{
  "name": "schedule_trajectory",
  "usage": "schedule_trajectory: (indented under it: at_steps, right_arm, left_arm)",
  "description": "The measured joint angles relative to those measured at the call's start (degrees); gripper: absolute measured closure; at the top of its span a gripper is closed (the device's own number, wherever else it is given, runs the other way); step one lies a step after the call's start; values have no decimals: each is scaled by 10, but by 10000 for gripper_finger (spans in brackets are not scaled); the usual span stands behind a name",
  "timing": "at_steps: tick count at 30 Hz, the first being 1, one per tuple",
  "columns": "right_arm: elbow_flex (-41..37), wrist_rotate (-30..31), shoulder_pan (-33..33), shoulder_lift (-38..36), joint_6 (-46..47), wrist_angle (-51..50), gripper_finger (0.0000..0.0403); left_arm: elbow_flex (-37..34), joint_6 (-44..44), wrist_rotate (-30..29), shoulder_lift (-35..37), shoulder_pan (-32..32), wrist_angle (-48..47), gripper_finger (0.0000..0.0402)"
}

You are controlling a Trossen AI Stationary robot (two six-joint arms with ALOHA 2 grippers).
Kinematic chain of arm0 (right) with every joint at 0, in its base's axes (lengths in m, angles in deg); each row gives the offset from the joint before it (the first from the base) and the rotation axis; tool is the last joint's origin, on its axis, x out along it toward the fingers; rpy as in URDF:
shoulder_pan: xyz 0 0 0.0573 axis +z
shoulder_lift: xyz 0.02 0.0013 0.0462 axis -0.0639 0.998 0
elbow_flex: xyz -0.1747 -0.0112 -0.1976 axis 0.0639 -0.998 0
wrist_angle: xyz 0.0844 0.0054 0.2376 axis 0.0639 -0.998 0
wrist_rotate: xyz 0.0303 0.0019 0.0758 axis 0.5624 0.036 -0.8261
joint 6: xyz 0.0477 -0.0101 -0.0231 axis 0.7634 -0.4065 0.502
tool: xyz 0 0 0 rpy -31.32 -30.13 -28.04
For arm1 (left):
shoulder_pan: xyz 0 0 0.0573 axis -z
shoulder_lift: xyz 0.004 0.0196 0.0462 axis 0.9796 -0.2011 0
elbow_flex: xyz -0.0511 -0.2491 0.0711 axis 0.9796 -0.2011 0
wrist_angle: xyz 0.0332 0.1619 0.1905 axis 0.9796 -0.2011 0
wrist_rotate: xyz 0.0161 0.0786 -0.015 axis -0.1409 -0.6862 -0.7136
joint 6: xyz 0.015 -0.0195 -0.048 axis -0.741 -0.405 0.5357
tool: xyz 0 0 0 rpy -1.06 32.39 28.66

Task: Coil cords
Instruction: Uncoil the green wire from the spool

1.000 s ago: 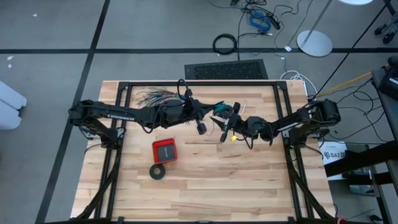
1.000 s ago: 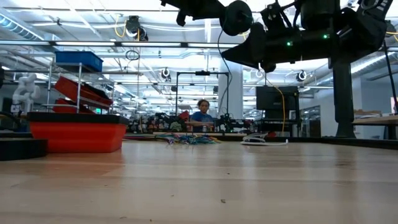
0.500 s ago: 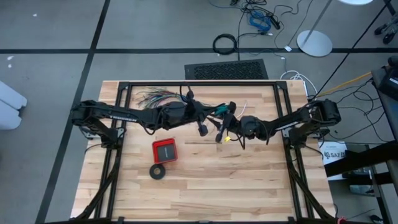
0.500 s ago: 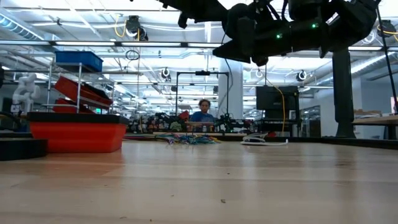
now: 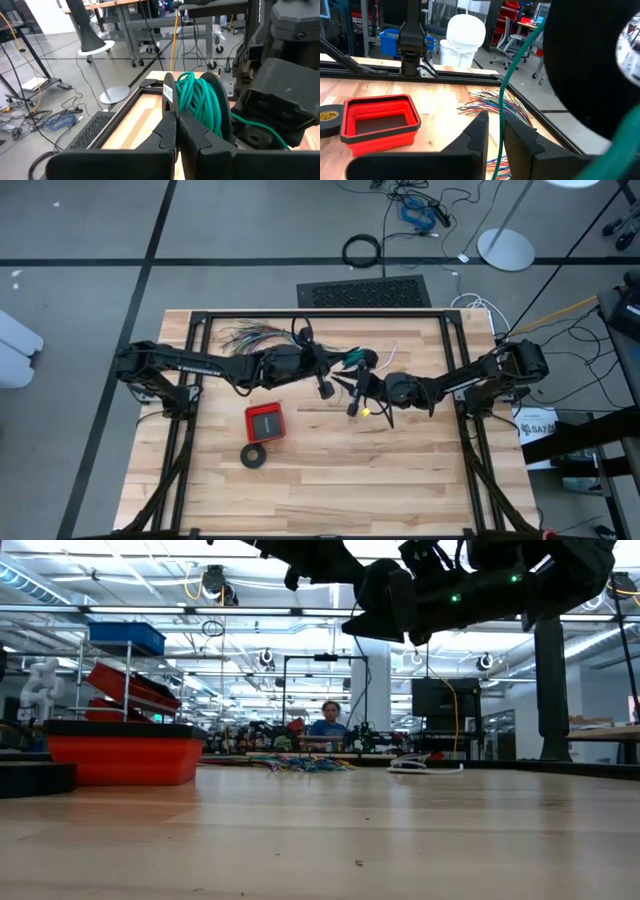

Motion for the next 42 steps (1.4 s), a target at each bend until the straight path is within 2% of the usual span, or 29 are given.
schedule_trajectory:
  at_steps: [9,15,24,28,32,36,39,42]
  right_arm:
    - [0,0,2,0,12,-10,357]
    - [0,-1,3,0,22,-4,396]
    - [13,-2,51,-7,10,38,402]
    - [17,28,80,-36,-10,28,402]
    - [17,130,109,-95,-34,-47,402]
    - [17,231,126,-158,0,-191,403]
    - [17,252,125,-190,83,-310,403]
    - [17,238,118,-195,171,-398,403]
  left_arm:
    - [0,0,-6,0,0,-8,397]
    - [0,1,-7,0,0,-7,398]
    - [0,-25,-46,-17,-1,-44,398]
    - [0,-34,-70,-20,-1,-75,398]
    - [0,-40,-88,-20,-1,-91,398]
    - [0,-41,-93,-18,0,-84,398]
    - [0,-46,-93,-18,0,-67,398]
    - [0,-55,-93,-18,0,-40,398]
